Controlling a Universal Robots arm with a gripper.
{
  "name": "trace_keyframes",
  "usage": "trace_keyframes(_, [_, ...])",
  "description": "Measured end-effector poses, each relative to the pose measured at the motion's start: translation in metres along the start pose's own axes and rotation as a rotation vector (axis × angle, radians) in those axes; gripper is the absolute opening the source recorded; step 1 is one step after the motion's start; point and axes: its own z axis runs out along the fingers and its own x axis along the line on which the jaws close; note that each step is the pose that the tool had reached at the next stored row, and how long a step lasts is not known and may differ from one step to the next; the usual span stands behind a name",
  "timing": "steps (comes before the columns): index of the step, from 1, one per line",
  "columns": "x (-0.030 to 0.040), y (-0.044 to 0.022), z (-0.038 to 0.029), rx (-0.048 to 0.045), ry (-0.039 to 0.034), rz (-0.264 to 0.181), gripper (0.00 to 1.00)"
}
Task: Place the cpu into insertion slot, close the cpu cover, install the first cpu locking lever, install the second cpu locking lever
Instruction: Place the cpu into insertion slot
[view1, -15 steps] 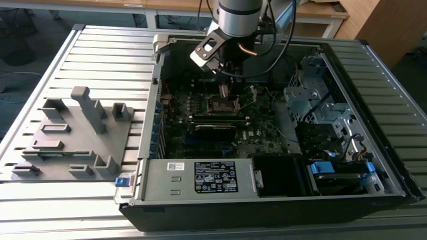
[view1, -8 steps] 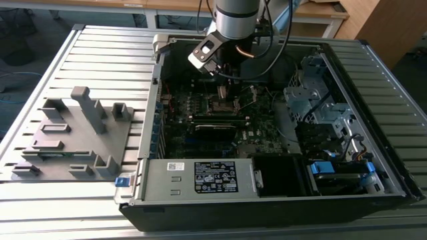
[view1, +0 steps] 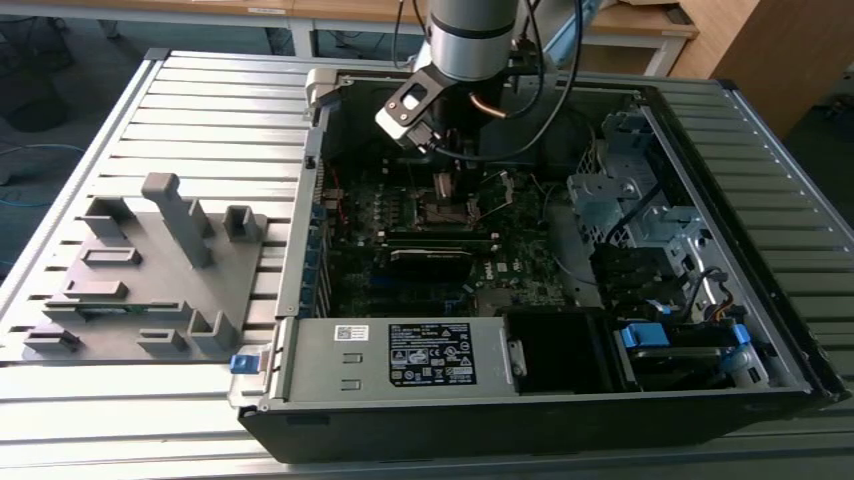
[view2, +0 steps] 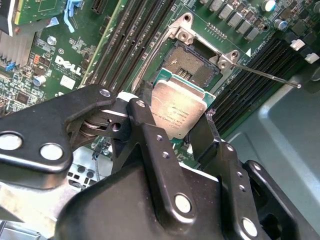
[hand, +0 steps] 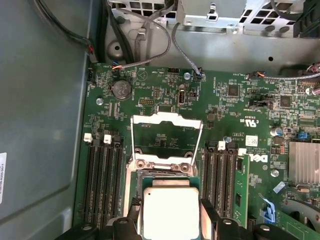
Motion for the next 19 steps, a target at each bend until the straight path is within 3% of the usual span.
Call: trace_keyframes(19, [0.0044, -0.0011, 0.0056, 0.0001, -0.0002, 0.000, 0.54])
